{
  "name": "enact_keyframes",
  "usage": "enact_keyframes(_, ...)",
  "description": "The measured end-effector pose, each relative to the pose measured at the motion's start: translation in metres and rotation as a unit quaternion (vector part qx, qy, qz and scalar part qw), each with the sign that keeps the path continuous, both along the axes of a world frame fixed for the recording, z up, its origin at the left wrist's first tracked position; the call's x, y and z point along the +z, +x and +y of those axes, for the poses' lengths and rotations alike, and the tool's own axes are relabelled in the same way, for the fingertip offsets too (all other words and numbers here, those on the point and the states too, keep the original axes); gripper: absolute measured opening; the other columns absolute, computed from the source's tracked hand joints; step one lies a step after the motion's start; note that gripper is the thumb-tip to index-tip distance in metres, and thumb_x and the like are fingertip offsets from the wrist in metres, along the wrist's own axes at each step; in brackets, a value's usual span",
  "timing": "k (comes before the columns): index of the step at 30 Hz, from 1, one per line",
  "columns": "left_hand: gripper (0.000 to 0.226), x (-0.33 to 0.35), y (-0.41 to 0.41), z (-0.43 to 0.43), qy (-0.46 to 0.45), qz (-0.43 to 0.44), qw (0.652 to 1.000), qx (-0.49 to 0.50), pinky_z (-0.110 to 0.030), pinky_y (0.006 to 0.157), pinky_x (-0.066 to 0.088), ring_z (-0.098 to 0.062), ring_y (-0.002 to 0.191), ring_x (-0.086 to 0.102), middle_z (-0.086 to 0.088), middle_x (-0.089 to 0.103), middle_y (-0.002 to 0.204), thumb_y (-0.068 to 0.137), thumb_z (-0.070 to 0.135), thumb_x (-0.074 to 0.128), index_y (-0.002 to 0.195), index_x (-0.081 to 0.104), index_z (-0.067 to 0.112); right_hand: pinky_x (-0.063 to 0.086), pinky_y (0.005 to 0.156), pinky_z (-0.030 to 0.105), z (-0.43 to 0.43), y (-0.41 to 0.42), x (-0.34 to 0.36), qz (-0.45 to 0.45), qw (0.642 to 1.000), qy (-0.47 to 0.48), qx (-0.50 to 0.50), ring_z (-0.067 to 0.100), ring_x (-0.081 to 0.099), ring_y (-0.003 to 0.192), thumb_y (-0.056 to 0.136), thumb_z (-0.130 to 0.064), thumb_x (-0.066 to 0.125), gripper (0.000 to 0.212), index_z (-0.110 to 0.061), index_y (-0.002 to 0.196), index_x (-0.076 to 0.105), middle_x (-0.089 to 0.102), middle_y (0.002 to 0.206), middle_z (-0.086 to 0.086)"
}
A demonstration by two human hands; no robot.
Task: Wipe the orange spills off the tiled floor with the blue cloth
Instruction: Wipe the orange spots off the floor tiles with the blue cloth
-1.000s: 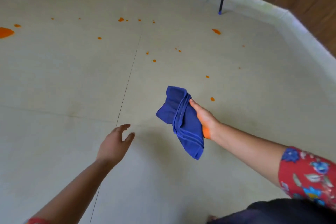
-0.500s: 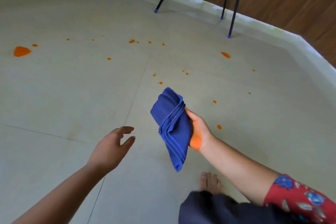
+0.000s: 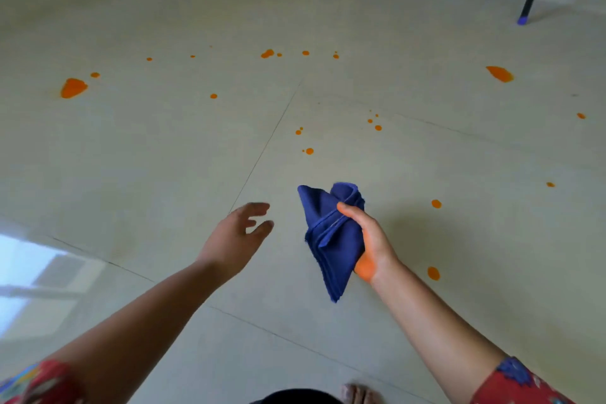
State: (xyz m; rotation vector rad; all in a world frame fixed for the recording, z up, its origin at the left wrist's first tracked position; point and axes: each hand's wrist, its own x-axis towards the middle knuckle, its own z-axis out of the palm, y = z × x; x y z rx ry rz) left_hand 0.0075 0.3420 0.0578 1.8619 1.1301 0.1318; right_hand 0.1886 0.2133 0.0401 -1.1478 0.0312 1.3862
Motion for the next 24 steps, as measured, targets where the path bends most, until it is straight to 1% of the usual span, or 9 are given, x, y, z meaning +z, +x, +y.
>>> enact_keyframes(3, 0.047, 0.007, 0.042, 0.000, -0.089, -0.059, 0.994, -0.016, -0.014, 0.092, 0.036, -0.005, 0.123, 0.048, 0.014, 0.051, 0.134, 0.092, 0.019, 0.059, 0.137, 0.046, 0.027, 0.054, 0.085, 0.032, -0.004, 0.018, -0.002, -0.026, 0.997, 0.054, 0.056, 0.021, 0.069, 0.096, 0.081, -0.018, 0.060, 0.037, -0.011, 0.116, 0.061, 0.072, 0.104, 0.008)
enact_keyframes(6, 0.039, 0.008, 0.073, 0.007, -0.111, -0.053, 0.989, -0.083, 0.005, 0.075, 0.033, -0.004, 0.112, 0.050, 0.009, 0.058, 0.123, 0.089, 0.007, 0.057, 0.124, 0.055, 0.023, 0.053, 0.089, 0.034, -0.004, 0.038, -0.004, -0.078, 0.988, 0.092, 0.094, 0.025, 0.064, 0.105, 0.072, -0.016, 0.064, 0.049, -0.008, 0.120, 0.060, 0.067, 0.114, 0.012)
enact_keyframes(9, 0.008, 0.013, 0.090, 0.020, -0.074, -0.029, 0.989, -0.124, -0.012, 0.067, 0.039, -0.008, 0.080, 0.054, 0.003, 0.064, 0.085, 0.083, 0.018, 0.066, 0.085, 0.060, 0.023, 0.053, 0.087, 0.031, -0.007, 0.058, -0.004, -0.119, 0.990, 0.070, 0.033, 0.023, 0.066, 0.101, 0.070, -0.019, 0.067, 0.043, -0.009, 0.112, 0.063, 0.069, 0.109, 0.010)
enact_keyframes(12, 0.018, 0.016, 0.105, 0.024, -0.088, -0.037, 0.981, -0.169, -0.014, 0.055, 0.033, -0.004, 0.059, 0.043, 0.005, 0.051, 0.067, 0.084, 0.018, 0.068, 0.074, 0.053, 0.018, 0.053, 0.087, 0.030, -0.022, 0.073, -0.006, -0.223, 0.975, -0.009, -0.010, 0.019, 0.067, 0.100, 0.067, -0.018, 0.072, 0.039, -0.016, 0.105, 0.066, 0.072, 0.104, 0.004)
enact_keyframes(14, 0.015, 0.012, 0.112, 0.019, -0.106, -0.046, 0.982, -0.152, -0.017, 0.058, 0.036, -0.008, 0.064, 0.046, 0.002, 0.053, 0.072, 0.090, 0.017, 0.063, 0.079, 0.053, 0.015, 0.052, 0.084, 0.031, -0.038, 0.078, -0.005, -0.237, 0.970, -0.044, -0.017, 0.019, 0.066, 0.091, 0.066, -0.007, 0.060, 0.030, -0.015, 0.094, 0.063, 0.068, 0.092, 0.004)
enact_keyframes(16, 0.004, 0.001, 0.121, 0.012, -0.110, -0.036, 0.984, -0.134, -0.025, 0.068, 0.040, -0.014, 0.074, 0.052, 0.000, 0.059, 0.083, 0.093, 0.021, 0.058, 0.092, 0.055, 0.019, 0.053, 0.075, 0.032, -0.060, 0.079, -0.002, -0.177, 0.982, -0.041, -0.057, 0.021, 0.059, 0.081, 0.070, 0.003, 0.045, 0.026, -0.010, 0.089, 0.059, 0.059, 0.081, 0.009)
enact_keyframes(19, 0.031, -0.016, 0.135, 0.011, -0.151, 0.026, 0.975, -0.163, -0.029, 0.079, 0.042, -0.017, 0.093, 0.057, 0.002, 0.064, 0.104, 0.092, 0.027, 0.057, 0.121, 0.047, 0.026, 0.047, 0.059, 0.027, -0.093, 0.082, 0.011, -0.145, 0.979, -0.044, -0.139, 0.018, 0.056, 0.069, 0.067, 0.004, 0.038, 0.040, -0.011, 0.094, 0.063, 0.060, 0.076, 0.005)
enact_keyframes(21, 0.039, -0.028, 0.145, 0.009, -0.171, 0.059, 0.964, -0.197, -0.027, 0.076, 0.041, -0.016, 0.095, 0.056, 0.003, 0.064, 0.110, 0.091, 0.027, 0.060, 0.127, 0.045, 0.025, 0.047, 0.058, 0.029, -0.114, 0.083, 0.019, -0.193, 0.961, -0.087, -0.177, 0.019, 0.056, 0.071, 0.063, 0.001, 0.038, 0.047, -0.013, 0.098, 0.066, 0.060, 0.081, 0.006)
enact_keyframes(24, 0.041, -0.046, 0.157, 0.001, -0.155, 0.092, 0.943, -0.280, -0.027, 0.079, 0.043, -0.017, 0.098, 0.057, -0.001, 0.059, 0.121, 0.090, 0.028, 0.061, 0.129, 0.048, 0.023, 0.043, 0.062, 0.031, -0.145, 0.080, 0.038, -0.342, 0.890, -0.228, -0.194, 0.019, 0.045, 0.068, 0.071, 0.003, 0.037, 0.028, -0.008, 0.084, 0.059, 0.050, 0.070, 0.003)
